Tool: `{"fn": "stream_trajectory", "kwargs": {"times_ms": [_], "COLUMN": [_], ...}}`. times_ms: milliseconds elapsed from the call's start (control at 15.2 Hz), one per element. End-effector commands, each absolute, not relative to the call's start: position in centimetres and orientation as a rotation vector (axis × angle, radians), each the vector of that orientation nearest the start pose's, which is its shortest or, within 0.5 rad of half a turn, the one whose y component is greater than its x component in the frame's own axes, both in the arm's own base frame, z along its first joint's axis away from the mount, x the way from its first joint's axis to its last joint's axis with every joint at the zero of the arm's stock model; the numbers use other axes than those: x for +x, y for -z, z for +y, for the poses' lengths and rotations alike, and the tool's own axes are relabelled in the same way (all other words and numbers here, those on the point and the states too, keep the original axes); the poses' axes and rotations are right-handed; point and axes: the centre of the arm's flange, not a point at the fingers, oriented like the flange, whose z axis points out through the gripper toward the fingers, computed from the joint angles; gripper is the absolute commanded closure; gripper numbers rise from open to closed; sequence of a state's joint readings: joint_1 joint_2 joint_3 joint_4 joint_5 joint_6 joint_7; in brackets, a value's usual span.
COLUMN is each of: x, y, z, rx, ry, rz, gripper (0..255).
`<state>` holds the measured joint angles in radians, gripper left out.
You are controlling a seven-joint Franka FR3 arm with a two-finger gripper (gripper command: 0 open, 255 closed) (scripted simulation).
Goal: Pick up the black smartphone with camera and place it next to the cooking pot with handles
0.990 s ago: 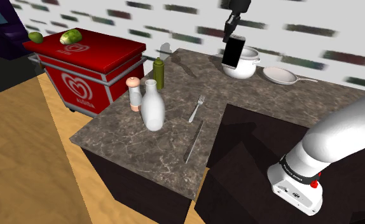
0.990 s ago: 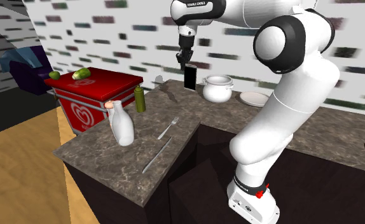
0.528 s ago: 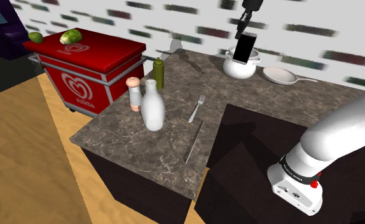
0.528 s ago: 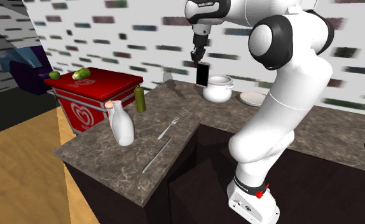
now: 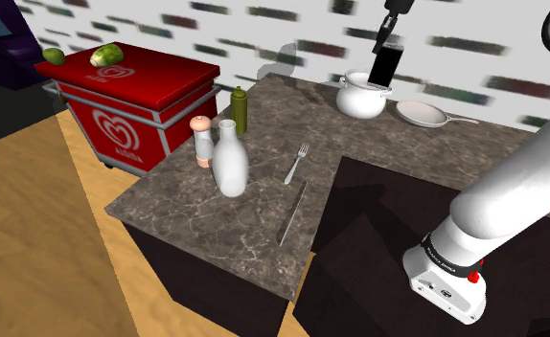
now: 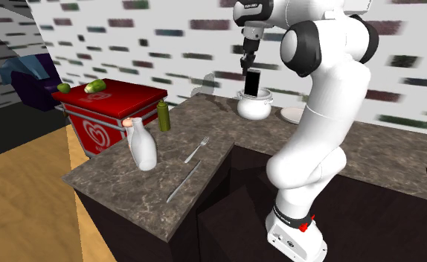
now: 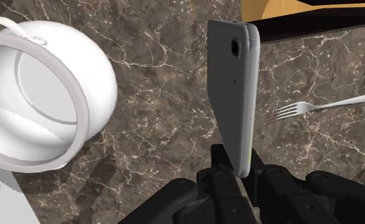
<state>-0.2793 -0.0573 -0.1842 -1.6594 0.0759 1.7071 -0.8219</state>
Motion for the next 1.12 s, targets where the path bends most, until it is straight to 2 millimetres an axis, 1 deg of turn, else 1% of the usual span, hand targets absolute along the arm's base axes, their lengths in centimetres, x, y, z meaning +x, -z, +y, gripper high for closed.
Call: {"fn": "stream_trajectory", "kwargs": {"times_ms": [0, 594, 660, 1056], "x": [49.3, 49.6, 49.6, 49.6], "y": [-62.6, -62.6, -62.6, -59.5], "z": [-26.7, -38.6, -40.4, -40.4], "rx": [-3.080, -3.080, -3.080, -3.080], "ry": [0.212, 0.212, 0.212, 0.212], "rz": [-0.549, -0.549, -0.549, -0.549], "gripper": [255, 255, 255, 255]}}
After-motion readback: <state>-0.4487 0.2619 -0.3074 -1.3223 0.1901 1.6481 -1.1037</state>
